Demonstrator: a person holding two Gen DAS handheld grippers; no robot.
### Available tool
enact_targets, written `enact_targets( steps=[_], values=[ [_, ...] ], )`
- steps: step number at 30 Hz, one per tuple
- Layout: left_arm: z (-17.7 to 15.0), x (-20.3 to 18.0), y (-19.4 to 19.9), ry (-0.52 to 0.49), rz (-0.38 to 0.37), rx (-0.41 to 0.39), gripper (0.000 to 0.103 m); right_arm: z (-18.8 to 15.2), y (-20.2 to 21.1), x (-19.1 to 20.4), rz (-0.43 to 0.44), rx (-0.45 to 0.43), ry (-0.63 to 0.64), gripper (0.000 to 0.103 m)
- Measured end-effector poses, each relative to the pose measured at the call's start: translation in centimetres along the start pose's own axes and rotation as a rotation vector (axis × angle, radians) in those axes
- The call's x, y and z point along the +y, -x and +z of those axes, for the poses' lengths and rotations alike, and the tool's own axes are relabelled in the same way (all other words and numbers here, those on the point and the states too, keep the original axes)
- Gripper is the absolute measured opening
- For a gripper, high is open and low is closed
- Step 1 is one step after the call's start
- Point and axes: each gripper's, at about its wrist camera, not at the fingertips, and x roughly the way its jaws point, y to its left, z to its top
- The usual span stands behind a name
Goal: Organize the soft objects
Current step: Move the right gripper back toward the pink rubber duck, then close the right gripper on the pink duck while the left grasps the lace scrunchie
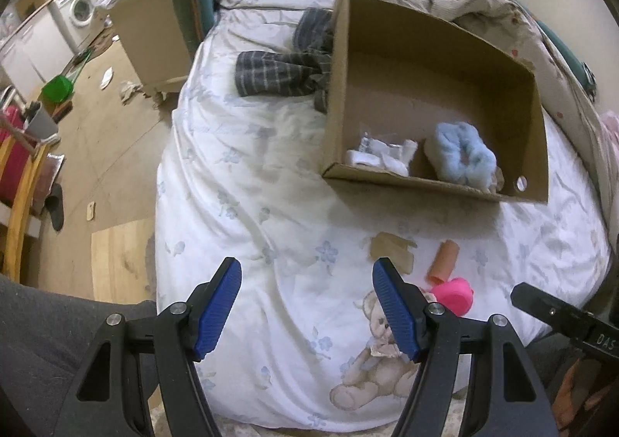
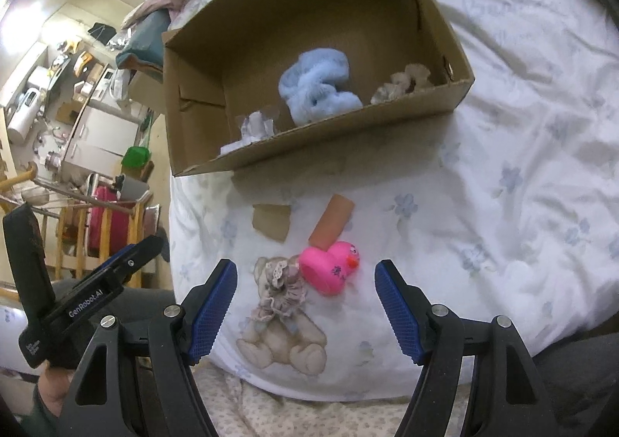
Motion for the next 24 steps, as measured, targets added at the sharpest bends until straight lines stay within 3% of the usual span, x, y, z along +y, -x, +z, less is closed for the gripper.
enact_targets(
  steps=[6, 15, 16, 17, 19, 21, 23, 24],
  values=[
    [0.3, 0.5, -0.2, 0.036, -0.003, 0.008, 0.068, 0.1, -1.6, -0.4, 0.005, 0.055, -0.045, 0.078],
    [0.3, 0.2, -1.0, 0.046, -0.022, 0.035, 0.068, 0.5, -6.8, 0.7, -0.118, 0.169, 0.011, 0.078],
    [0.3, 0.2, -1.0, 0.044, -0.020, 0.036, 0.068, 0.5, -7.4, 0.8, -0.128, 0.180, 0.022, 0.075],
    [0.2, 0.2, -1.0, 0.043, -0.020, 0.038, 0.068, 0.4, -7.9, 0.9, -0.137, 0.195, 0.029, 0.063],
    [0.2, 0.3, -1.1, 0.044, -0.021, 0.044, 0.068, 0.4, -8.4, 0.7, -0.131, 0.214, 0.023, 0.050],
    [0.1, 0.2, -1.3, 0.043, -0.023, 0.051, 0.068, 0.2, -8.2, 0.7, -0.126, 0.204, 0.029, 0.042],
    [-0.1, 0.0, -1.5, 0.034, -0.025, 0.062, 0.068, 0.3, -7.5, 0.8, -0.118, 0.185, 0.043, 0.025],
    [-0.2, -0.2, -1.6, 0.028, -0.027, 0.067, 0.068, 0.3, -7.0, 0.8, -0.109, 0.175, 0.042, 0.024]
  ],
)
